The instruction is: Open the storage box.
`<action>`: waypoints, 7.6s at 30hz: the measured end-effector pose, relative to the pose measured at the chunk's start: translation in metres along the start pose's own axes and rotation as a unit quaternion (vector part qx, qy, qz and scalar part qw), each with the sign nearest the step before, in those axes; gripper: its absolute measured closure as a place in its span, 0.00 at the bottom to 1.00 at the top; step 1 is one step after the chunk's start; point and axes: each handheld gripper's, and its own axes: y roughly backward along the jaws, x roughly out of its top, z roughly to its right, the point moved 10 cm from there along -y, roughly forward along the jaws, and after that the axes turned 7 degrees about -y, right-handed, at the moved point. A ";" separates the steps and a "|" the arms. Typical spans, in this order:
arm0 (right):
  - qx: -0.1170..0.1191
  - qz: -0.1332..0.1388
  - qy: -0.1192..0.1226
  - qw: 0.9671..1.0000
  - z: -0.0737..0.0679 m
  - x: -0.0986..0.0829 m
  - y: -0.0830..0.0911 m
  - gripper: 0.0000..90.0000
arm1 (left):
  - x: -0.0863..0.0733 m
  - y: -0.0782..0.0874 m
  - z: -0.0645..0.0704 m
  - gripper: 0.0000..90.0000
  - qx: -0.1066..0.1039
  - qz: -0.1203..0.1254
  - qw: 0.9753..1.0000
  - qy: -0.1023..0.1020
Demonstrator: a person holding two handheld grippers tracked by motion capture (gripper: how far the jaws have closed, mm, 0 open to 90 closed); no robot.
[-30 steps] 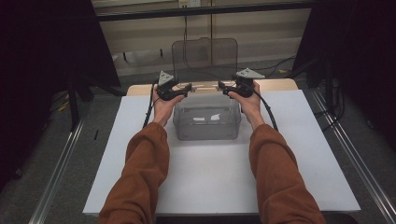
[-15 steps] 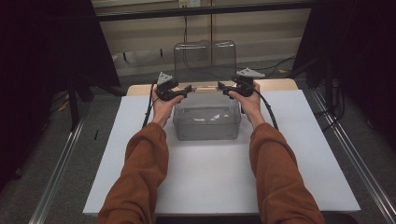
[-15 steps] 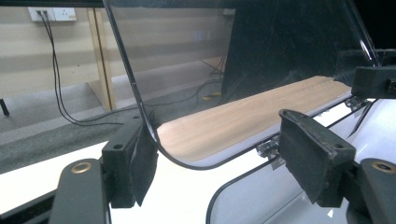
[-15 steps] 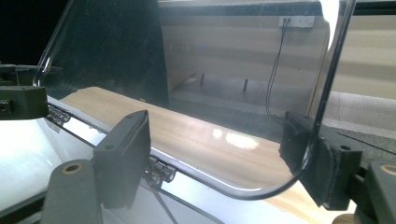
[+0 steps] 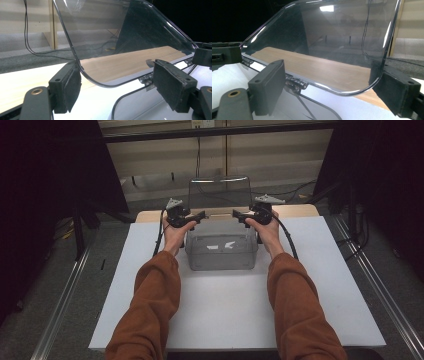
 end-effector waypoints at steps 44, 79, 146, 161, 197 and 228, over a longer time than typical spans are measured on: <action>-0.025 -0.001 -0.035 0.999 0.005 -0.002 0.003 0.09 | -0.029 -0.002 0.008 0.16 -0.009 -0.086 0.996 -0.009; -0.030 0.021 0.028 0.999 -0.012 0.007 0.025 0.06 | -0.011 0.017 0.011 0.06 0.017 -0.023 0.998 -0.050; -0.018 0.075 0.098 0.992 -0.048 0.013 0.113 0.02 | 0.013 0.101 0.062 0.04 0.022 0.085 0.990 -0.111; -0.030 0.077 0.114 0.990 -0.044 -0.001 0.144 0.02 | 0.011 0.128 0.065 0.04 0.023 0.092 0.988 -0.119; -0.051 0.105 0.113 0.987 -0.044 -0.024 0.218 0.02 | -0.011 0.185 0.066 0.04 0.037 0.115 0.986 -0.114; -0.098 0.118 0.100 0.983 -0.028 -0.054 0.287 0.02 | -0.059 0.252 0.065 0.03 0.074 0.116 0.985 -0.100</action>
